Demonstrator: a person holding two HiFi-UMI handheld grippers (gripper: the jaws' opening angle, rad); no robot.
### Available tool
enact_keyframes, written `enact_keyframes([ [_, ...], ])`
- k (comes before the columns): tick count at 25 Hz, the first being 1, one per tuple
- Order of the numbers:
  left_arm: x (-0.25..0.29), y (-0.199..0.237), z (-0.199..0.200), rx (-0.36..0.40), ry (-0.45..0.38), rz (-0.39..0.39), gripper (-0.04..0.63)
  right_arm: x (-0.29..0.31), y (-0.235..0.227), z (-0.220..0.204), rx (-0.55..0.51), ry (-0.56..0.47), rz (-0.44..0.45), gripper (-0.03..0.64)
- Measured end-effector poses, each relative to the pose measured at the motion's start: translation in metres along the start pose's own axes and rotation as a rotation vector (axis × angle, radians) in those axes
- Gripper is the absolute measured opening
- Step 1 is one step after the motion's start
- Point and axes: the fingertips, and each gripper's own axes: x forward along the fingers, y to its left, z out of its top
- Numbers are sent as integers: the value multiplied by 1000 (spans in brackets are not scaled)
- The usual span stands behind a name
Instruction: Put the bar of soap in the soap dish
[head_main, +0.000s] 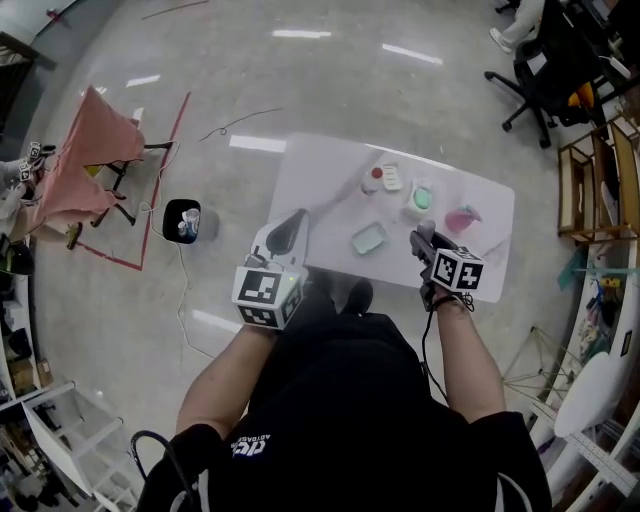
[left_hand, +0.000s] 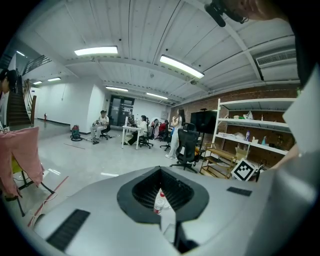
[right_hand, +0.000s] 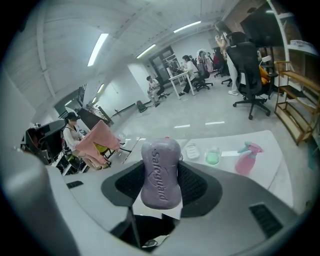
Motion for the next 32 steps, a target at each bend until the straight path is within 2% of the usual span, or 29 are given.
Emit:
enact_keyframes([
  [8, 14, 16, 6, -7, -14, -31, 8, 21, 13, 15, -35, 18, -9, 210],
  [12, 23, 14, 11, -8, -26, -83, 8, 22, 10, 25, -14, 1, -45, 210],
  [17, 31, 10, 17, 1, -37, -128, 8, 23, 12, 40, -38, -2, -70, 210],
  [23, 47, 13, 13, -12, -12, -114, 8, 37, -4, 52, -39, 21, -85, 210],
  [32, 88, 13, 14, -64, 26, -61, 8, 79, -26, 69, -67, 95, -34, 210],
])
